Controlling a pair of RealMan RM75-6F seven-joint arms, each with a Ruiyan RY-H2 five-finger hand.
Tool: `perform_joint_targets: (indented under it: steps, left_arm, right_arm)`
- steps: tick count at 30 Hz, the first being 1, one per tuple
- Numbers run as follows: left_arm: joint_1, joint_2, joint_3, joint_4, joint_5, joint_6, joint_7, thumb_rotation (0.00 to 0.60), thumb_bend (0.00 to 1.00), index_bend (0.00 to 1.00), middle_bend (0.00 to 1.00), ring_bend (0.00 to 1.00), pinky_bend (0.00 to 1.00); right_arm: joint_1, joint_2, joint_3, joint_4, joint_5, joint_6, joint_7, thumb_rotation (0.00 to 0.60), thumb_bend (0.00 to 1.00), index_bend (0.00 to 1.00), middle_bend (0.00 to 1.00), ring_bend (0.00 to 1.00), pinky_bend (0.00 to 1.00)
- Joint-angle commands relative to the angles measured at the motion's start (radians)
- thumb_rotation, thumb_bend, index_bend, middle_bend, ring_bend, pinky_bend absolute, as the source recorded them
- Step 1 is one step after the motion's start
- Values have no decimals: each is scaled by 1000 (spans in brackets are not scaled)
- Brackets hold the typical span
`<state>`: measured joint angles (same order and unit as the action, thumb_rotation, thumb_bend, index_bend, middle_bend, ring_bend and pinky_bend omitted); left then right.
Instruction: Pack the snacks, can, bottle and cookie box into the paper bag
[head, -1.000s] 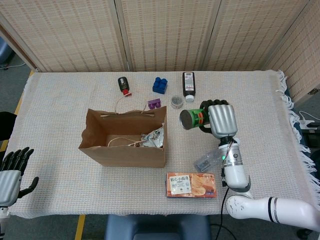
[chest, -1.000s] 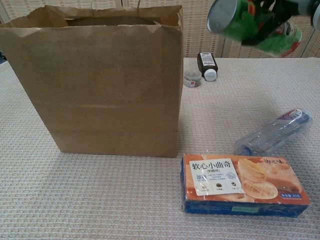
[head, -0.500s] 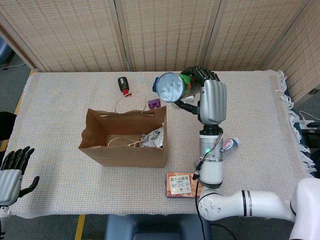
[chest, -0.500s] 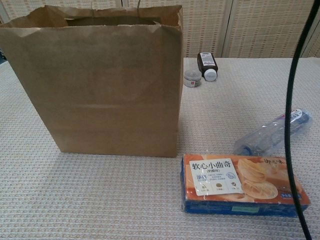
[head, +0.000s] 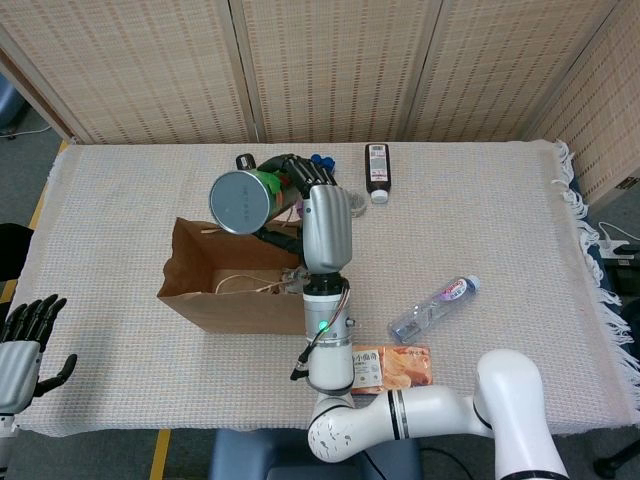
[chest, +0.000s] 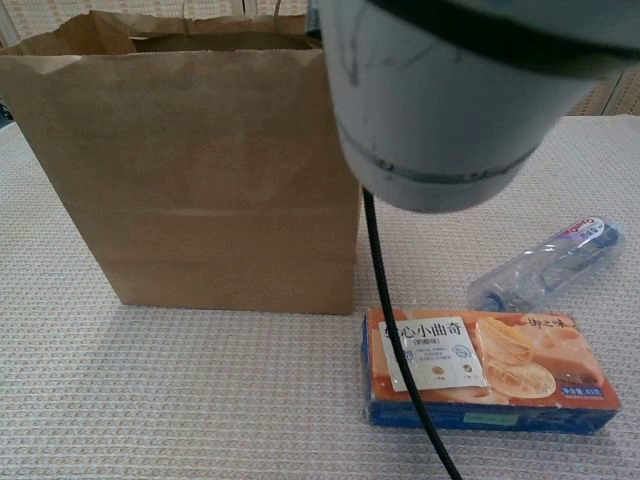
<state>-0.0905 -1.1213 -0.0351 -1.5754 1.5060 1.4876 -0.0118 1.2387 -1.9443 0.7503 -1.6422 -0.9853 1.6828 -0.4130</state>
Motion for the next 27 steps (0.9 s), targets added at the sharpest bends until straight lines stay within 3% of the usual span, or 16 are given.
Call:
perform_joint_targets:
  steps: [1,8,27]
  left_arm:
    - [1,0,0,0,0,1,1,600,358,38,0,0,0]
    - [3,-1,0,0,-1,4,4,600,358,38,0,0,0]
    - [5,-2,-1,-3,-4,4,14,600,357,38,0,0,0]
  right_arm:
    - [26,-46,13,24,6,-5,15,600,350,730,676,645,811]
    - [19,-87,5,13,39,-17,5,600,349,721,675,643,809]
    - [-40,-62,7,-79,66,-53,-52,600,349,705,676,643,809]
